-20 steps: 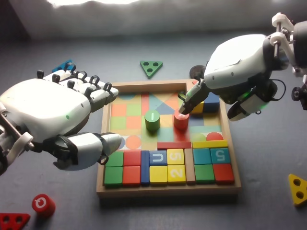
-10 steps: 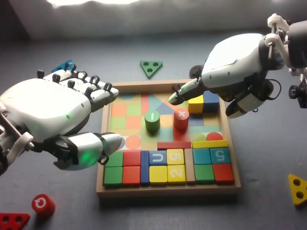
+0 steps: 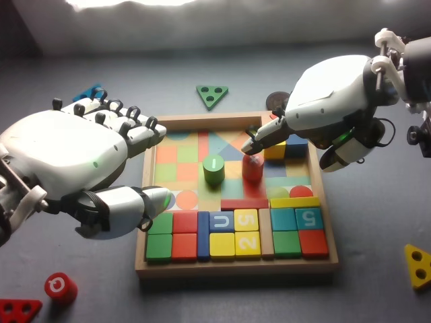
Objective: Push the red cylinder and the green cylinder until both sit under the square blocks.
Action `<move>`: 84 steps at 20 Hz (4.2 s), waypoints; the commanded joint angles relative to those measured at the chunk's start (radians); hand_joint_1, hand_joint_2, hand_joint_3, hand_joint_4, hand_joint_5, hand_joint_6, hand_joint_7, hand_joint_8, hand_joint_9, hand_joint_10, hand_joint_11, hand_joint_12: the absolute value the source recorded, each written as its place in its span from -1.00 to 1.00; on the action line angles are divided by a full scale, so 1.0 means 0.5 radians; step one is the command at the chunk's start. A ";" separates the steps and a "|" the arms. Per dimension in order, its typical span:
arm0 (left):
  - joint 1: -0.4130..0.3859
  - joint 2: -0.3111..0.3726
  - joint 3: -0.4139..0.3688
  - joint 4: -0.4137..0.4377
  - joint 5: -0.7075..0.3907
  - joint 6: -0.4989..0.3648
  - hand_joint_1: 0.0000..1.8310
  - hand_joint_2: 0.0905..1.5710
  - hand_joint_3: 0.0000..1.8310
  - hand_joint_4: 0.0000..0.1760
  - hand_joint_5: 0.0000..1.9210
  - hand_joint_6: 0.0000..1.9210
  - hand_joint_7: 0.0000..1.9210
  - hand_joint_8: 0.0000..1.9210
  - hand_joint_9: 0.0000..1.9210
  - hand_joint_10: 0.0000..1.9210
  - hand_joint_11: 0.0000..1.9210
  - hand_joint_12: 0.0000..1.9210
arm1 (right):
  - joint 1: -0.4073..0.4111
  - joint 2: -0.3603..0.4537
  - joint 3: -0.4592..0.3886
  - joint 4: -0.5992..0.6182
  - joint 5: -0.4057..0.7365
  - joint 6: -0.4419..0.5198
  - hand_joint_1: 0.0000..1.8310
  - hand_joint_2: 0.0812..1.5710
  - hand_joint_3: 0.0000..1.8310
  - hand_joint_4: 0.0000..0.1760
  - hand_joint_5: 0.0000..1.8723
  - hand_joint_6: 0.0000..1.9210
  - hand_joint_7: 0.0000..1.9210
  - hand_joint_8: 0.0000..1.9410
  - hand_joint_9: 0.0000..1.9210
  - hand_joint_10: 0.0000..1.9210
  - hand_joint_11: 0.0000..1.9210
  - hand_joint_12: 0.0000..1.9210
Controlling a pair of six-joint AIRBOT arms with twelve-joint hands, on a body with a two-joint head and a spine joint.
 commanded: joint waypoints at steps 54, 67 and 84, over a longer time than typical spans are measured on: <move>-0.046 0.009 -0.013 0.071 -0.153 0.000 -1.00 0.81 -1.00 -1.00 -0.80 -1.00 -0.79 -1.00 -0.82 -1.00 -1.00 -0.58 | -0.068 0.466 -0.307 -0.185 0.171 0.035 0.92 0.68 -1.00 -1.00 -0.70 -0.99 0.72 1.00 0.89 1.00 0.91 1.00; -0.046 0.008 -0.012 0.064 -0.153 0.009 -1.00 0.83 -1.00 -1.00 -0.82 -0.99 -0.81 -0.99 -0.84 -0.99 -1.00 -0.63 | 0.074 0.354 -0.314 -0.186 0.043 -0.099 0.88 0.67 -1.00 -1.00 -0.67 -0.99 0.72 1.00 0.88 1.00 0.88 1.00; -0.045 -0.015 -0.023 0.039 -0.184 0.018 -1.00 0.84 -1.00 -1.00 -0.79 -0.99 -0.77 -0.99 -0.80 -0.99 -1.00 -0.55 | 0.210 -0.066 -0.125 -0.205 0.019 -0.106 0.94 0.65 -1.00 -1.00 -0.72 -1.00 0.77 1.00 0.92 1.00 0.94 1.00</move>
